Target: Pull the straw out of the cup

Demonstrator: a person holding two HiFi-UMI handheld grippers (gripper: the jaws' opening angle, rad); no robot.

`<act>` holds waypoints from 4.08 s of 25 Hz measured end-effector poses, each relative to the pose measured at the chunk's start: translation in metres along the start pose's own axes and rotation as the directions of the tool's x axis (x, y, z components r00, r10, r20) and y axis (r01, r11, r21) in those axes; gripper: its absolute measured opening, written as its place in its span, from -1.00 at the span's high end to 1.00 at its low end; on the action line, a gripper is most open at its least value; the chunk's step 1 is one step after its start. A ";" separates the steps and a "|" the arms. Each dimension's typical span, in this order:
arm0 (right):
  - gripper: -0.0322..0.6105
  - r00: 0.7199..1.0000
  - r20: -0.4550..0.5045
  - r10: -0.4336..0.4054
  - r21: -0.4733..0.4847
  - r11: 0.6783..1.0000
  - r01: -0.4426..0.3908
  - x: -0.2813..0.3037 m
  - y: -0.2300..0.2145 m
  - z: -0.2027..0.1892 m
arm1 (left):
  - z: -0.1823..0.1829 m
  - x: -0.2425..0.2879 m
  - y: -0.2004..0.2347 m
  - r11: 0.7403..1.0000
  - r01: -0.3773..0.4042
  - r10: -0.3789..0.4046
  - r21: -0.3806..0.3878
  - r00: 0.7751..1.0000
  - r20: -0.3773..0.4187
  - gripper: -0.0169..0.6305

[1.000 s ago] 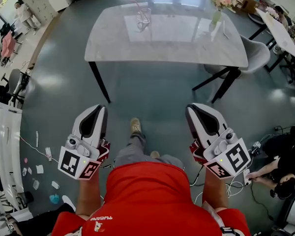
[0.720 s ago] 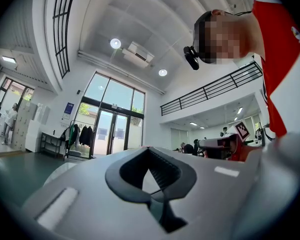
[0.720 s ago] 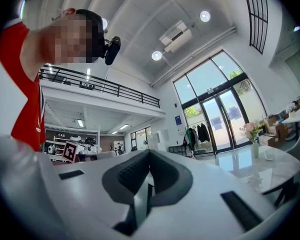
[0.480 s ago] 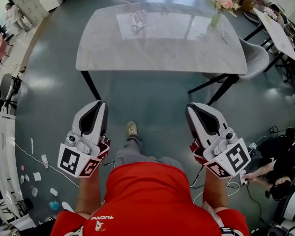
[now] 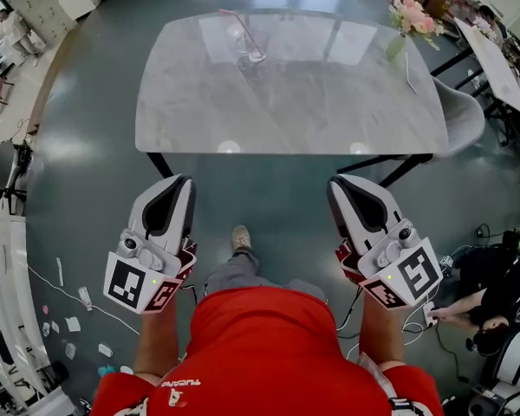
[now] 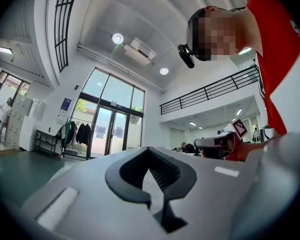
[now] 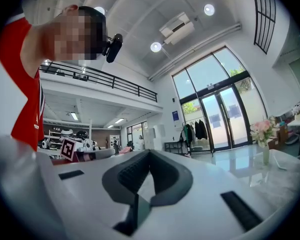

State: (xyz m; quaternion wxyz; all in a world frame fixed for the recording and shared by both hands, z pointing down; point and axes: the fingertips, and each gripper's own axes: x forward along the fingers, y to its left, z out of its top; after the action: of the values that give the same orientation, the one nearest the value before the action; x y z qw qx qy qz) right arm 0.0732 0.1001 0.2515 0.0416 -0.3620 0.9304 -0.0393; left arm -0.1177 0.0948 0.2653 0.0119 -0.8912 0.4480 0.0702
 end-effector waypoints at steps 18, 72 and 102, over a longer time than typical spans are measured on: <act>0.90 0.997 -0.038 -0.063 -0.012 0.998 0.062 0.138 -0.040 -0.006 | -0.007 0.060 0.132 0.997 0.076 -0.076 -0.020 0.997 0.001 0.93; 0.89 0.985 -0.117 0.129 -0.091 0.986 -0.140 0.255 -0.266 -0.027 | -0.098 0.288 0.217 0.982 -0.169 0.154 -0.084 0.975 -0.163 0.93; 0.89 0.979 -0.204 -0.027 -0.084 0.996 0.009 0.284 -0.283 -0.054 | -0.238 0.406 0.297 0.945 -0.081 -0.051 -0.317 0.920 -0.389 0.28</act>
State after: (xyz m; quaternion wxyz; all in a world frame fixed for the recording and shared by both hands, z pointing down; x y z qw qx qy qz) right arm 0.0487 -0.2973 0.3208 -0.0699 -0.3659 0.9273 -0.0383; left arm -0.0894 -0.4269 0.4578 -0.2265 -0.8730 0.4303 -0.0361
